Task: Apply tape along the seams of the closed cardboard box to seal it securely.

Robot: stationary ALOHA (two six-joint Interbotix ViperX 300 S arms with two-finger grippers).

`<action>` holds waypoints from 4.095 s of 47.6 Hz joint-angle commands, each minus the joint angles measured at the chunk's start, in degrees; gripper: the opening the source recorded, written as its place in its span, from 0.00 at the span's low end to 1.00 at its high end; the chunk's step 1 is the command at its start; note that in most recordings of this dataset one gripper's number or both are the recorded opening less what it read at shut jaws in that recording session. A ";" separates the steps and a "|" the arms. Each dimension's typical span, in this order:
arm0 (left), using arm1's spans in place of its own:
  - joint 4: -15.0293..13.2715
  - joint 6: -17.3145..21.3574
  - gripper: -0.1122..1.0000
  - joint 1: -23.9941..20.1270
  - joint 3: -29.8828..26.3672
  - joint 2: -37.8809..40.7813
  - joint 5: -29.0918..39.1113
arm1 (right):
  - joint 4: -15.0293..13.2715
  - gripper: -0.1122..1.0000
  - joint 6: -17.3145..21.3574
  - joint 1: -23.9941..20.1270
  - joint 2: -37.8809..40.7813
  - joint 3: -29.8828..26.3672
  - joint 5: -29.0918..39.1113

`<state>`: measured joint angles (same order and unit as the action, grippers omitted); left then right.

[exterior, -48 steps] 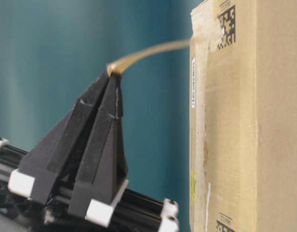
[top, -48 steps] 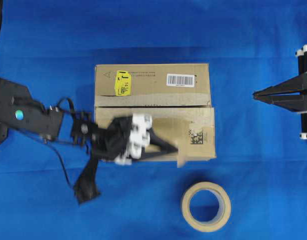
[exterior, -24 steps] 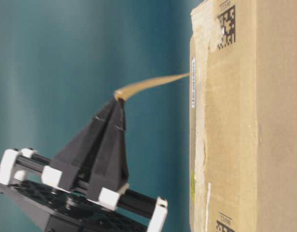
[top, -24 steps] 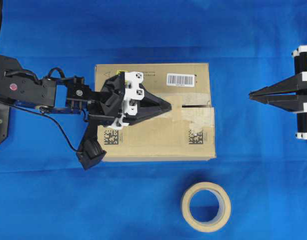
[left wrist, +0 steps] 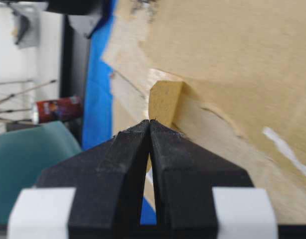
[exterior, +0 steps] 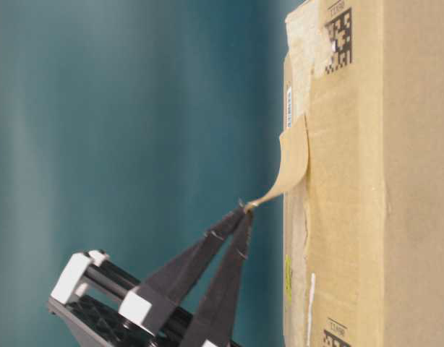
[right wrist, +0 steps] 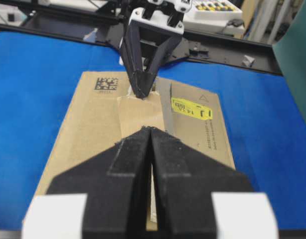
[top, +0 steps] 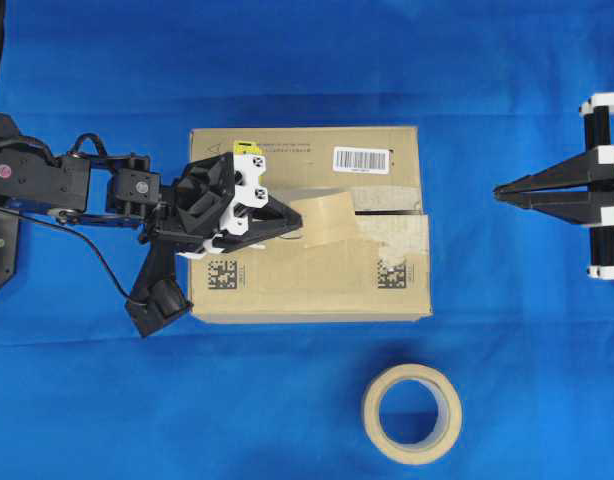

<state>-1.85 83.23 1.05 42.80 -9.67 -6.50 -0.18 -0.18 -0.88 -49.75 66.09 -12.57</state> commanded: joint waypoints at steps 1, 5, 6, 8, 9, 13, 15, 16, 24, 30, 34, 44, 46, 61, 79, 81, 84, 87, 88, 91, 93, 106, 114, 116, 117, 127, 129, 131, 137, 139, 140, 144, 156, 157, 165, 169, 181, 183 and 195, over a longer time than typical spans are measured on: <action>0.09 0.00 0.11 -0.35 -0.26 -1.49 0.97 | -0.18 0.12 -0.18 0.00 0.79 -0.79 -0.35; 0.18 0.09 0.11 -0.44 -0.26 -1.58 2.55 | -0.09 0.12 -0.09 0.00 1.23 -0.79 -0.26; 0.18 0.18 0.11 -0.44 -0.26 -1.58 2.81 | -0.09 0.12 -0.09 0.00 1.32 -0.79 -0.35; 0.18 0.18 0.11 -0.62 -0.26 -1.58 3.52 | -0.18 0.12 -0.09 0.00 1.32 -0.70 -0.44; 0.18 0.26 0.11 -0.79 -0.26 -1.58 3.69 | -0.09 0.12 -0.09 0.00 1.32 -0.79 -0.44; 0.18 0.26 0.11 -1.23 -0.18 -1.58 4.31 | -0.09 0.12 0.00 0.09 1.41 -0.79 -0.44; 0.18 0.26 0.11 -1.41 -0.18 -1.58 4.75 | -0.18 0.12 0.00 0.00 1.41 -0.79 -0.44; 0.18 0.26 0.11 -1.41 -0.18 -1.58 4.92 | -0.18 0.12 0.00 0.09 1.32 -0.79 -0.53; 0.18 0.26 0.11 -1.49 -0.18 -1.41 5.89 | -0.18 0.12 0.26 0.09 1.41 -0.79 -0.53; 0.18 0.26 0.11 -1.49 -0.18 -1.32 6.42 | 0.00 0.18 0.35 0.00 2.02 -0.88 -0.97; 0.18 0.26 0.11 -1.41 -0.18 -1.32 6.59 | 0.09 0.27 0.35 0.09 3.87 -1.49 -2.46; 0.18 0.26 0.11 -1.49 -0.35 -1.14 6.59 | 0.09 0.60 0.53 0.00 13.89 -6.15 -8.17; 0.18 0.26 0.11 -1.49 -0.35 -1.14 6.59 | 0.18 0.63 0.53 0.09 16.08 -7.65 -8.70; 0.18 0.18 0.11 -1.49 -0.44 -1.14 6.59 | 0.09 0.61 0.44 2.02 29.71 -17.14 -9.49; 0.18 0.09 0.11 -1.49 -0.35 -1.05 6.59 | 0.09 0.61 0.44 2.37 37.09 -23.20 -10.63; 0.18 0.09 0.11 -1.41 -0.26 -1.14 6.59 | 0.09 0.61 0.53 2.37 37.71 -23.47 -10.63; 0.18 0.00 0.11 -1.41 -0.18 -1.05 6.59 | 0.09 0.61 0.70 2.37 38.67 -23.82 -10.63; 0.18 -0.26 0.11 -1.49 -0.18 -1.05 6.68 | 0.18 0.61 0.88 2.37 40.08 -24.17 -10.63; 0.18 -0.26 0.11 -1.49 -0.18 -1.05 6.59 | 0.26 0.61 0.88 2.37 40.52 -24.26 -10.72; 0.18 -0.35 0.11 -1.49 -0.18 -1.05 6.59 | 0.62 0.61 1.05 2.37 41.92 -24.52 -10.72; 0.18 -0.35 0.11 -1.49 -0.18 -1.05 6.59 | 0.97 0.61 1.14 2.37 42.80 -24.61 -10.63; 0.18 -0.35 0.11 -1.49 -0.18 -1.05 7.03 | 2.29 0.61 1.23 2.46 46.85 -24.70 -10.46; 0.18 -0.26 0.11 -1.49 -0.26 -0.97 8.17 | 3.52 0.61 1.23 2.64 48.08 -24.43 -10.37; 0.18 -0.26 0.11 -1.49 -0.26 -0.97 8.53 | 3.78 0.61 1.23 2.64 48.16 -24.26 -10.37; 0.18 -0.26 0.11 -1.41 -0.26 -0.97 8.61 | 3.87 0.61 1.23 2.64 48.25 -24.17 -10.28; 0.18 -0.44 0.11 -1.49 -0.18 -0.97 8.96 | 5.10 0.61 1.23 2.72 49.83 -24.17 -9.05; 0.18 -0.53 0.11 -1.49 -0.18 -0.97 8.96 | 5.45 0.61 1.23 2.81 50.10 -24.17 -9.05; 0.18 -0.53 0.11 -1.49 -0.18 -0.97 8.96 | 5.71 0.61 1.23 2.81 50.45 -24.08 -8.96; 0.18 -0.62 0.11 -1.49 -0.18 -0.97 8.96 | 6.86 0.61 1.23 2.81 50.98 -24.08 -8.96; 0.18 -0.70 0.11 -1.49 -0.18 -0.97 8.96 | 7.12 0.61 1.23 2.81 51.15 -23.99 -8.88; 0.18 -0.70 0.11 -1.41 -0.18 -0.97 8.96 | 7.21 0.61 1.23 2.81 51.15 -23.91 -8.96; 0.18 -0.70 0.11 -1.49 -0.18 -0.97 9.23 | 7.56 0.61 1.23 2.81 51.24 -23.64 -8.96; 0.18 -0.79 0.11 -1.49 -0.18 -0.88 11.34 | 8.26 0.61 1.23 2.81 51.24 -23.29 -8.96; 0.18 -0.79 0.11 -1.49 -0.18 -0.97 11.43 | 8.26 0.61 1.23 2.72 51.24 -23.29 -8.96; 0.18 -1.93 0.11 -1.49 -0.09 -0.97 11.51 | 8.26 0.61 1.23 2.81 51.24 -23.29 -8.96; 0.18 -2.02 0.11 -1.93 -0.35 -0.97 11.60 | 8.26 0.61 1.23 2.81 51.24 -23.29 -8.88; 0.18 -2.02 0.12 -2.99 -0.88 -0.97 12.83 | 8.26 0.61 1.23 2.81 51.24 -23.20 -8.17; 0.18 -2.02 0.12 -2.99 -0.97 -0.97 13.10 | 8.26 0.61 1.23 2.72 51.24 -23.20 -8.17; 0.18 -2.02 0.54 -2.99 -1.58 -0.62 13.10 | 8.26 0.61 1.23 2.81 51.24 -23.20 -8.17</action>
<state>-1.76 81.30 -2.02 42.19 -9.84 6.24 7.91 1.14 1.76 1.93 43.07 -21.01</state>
